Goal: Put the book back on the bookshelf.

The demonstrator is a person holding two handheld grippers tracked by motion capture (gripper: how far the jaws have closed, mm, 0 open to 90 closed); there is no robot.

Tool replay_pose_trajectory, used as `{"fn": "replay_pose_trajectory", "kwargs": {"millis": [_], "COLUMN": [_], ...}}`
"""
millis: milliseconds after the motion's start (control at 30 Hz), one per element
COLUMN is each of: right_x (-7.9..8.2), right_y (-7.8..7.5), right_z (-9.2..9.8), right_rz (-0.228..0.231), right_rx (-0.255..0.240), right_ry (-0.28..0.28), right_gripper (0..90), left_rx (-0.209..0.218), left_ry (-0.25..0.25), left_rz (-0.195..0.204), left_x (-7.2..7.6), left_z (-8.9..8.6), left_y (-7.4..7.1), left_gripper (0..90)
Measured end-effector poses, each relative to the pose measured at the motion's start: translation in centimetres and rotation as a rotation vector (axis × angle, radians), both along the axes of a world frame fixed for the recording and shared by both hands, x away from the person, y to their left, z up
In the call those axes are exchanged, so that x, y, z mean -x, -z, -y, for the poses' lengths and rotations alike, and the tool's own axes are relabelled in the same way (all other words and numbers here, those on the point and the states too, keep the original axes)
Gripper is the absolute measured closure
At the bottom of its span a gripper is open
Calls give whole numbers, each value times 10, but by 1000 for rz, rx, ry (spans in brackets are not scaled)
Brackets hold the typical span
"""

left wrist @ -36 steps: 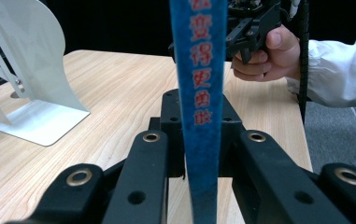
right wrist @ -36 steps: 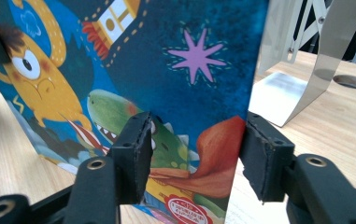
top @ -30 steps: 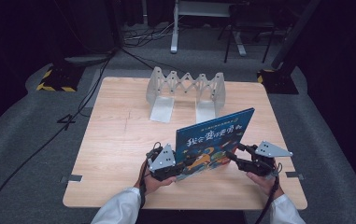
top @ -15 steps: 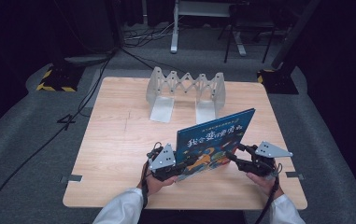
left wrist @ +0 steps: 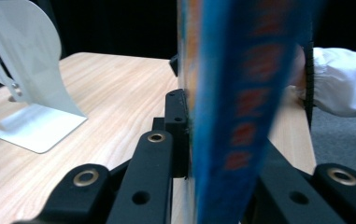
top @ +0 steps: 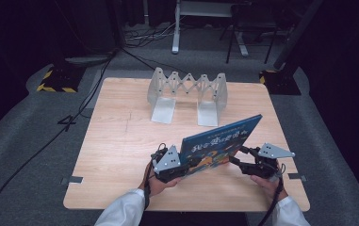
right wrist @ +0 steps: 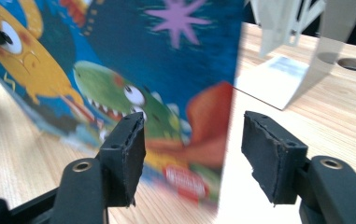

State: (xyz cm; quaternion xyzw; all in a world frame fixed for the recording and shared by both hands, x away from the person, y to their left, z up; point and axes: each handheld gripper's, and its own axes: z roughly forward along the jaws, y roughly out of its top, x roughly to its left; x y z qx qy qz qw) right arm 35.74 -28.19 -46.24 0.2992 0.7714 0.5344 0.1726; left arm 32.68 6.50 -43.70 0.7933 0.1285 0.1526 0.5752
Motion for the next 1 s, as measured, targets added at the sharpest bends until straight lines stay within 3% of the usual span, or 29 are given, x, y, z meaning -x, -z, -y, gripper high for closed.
{"fn": "replay_pose_trajectory", "kwargs": {"millis": [233, 367, 533, 633, 700, 767, 867, 1000], "right_x": [-5, -11, -13, -14, -14, -15, -17, -18], "right_y": [8, 14, 16, 18, 19, 20, 22, 25], "right_z": [16, 25, 32, 34, 34, 34, 33, 34], "right_rz": [-56, -108, -115, -127, -138, -148, -166, -182], "right_rx": [33, 7, 2, 6, 8, -1, 14, 22], "right_ry": [43, 51, 66, 72, 70, 27, 23, 27], "right_gripper": [395, 395, 396, 396, 395, 395, 390, 389], "left_rx": [-11, -29, -34, -40, -56, -64, -88, -81], "left_ry": [-47, -81, -104, -128, -146, -163, -185, -196], "left_rz": [-15, 8, 26, 16, 14, 12, 14, 10], "left_x": [-3, -4, -4, -6, -7, -7, -10, -13], "left_z": [-2, -1, -5, -9, -12, -15, -20, -27], "left_y": [-2, -3, -8, -10, -11, -12, -12, -7], "left_gripper": [830, 830, 830, 830, 831, 831, 831, 829]}}
